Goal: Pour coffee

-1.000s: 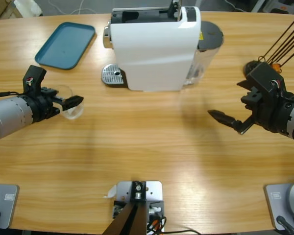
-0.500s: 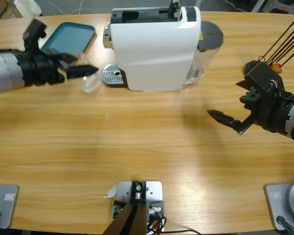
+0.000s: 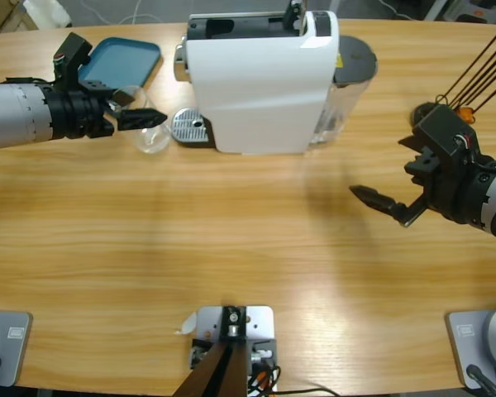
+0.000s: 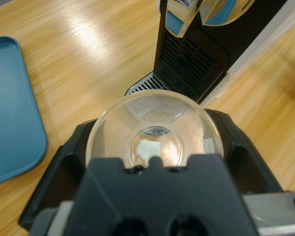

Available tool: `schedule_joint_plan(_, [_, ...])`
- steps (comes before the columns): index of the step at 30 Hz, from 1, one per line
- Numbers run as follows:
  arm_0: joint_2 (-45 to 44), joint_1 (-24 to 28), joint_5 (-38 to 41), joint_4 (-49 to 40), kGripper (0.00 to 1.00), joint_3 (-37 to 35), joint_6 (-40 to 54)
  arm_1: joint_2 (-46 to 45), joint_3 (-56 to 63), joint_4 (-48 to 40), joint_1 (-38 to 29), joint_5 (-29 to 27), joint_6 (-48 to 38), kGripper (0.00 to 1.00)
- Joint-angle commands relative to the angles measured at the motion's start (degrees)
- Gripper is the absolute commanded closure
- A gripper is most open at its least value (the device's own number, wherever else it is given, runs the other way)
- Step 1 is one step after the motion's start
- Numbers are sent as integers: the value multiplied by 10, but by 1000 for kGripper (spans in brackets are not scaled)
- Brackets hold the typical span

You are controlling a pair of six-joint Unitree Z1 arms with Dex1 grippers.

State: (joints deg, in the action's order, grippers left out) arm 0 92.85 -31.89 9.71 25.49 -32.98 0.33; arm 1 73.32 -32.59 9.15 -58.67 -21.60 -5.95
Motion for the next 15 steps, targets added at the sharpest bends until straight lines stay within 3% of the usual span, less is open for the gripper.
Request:
schedule_joint_plan(1, [-24, 7, -21, 2, 400, 73, -53, 11, 3, -2, 3, 9, -1, 0])
schedule_joint_plan(7, [-32, 6, -70, 2, 400, 126, -88, 12, 3, -2, 3, 9, -1, 0])
schedule_joint_plan(11, [-36, -41, -78, 2, 392, 129, -86, 10, 3, -2, 3, 9, -1, 0])
schedule_joint_plan(14, [-35, -69, -73, 2, 43, 130, -89, 10, 3, -2, 3, 9, 0, 0])
schedule_joint_plan(15, [-43, -77, -71, 2, 9, 131, -89, 10, 3, -2, 3, 9, -1, 0])
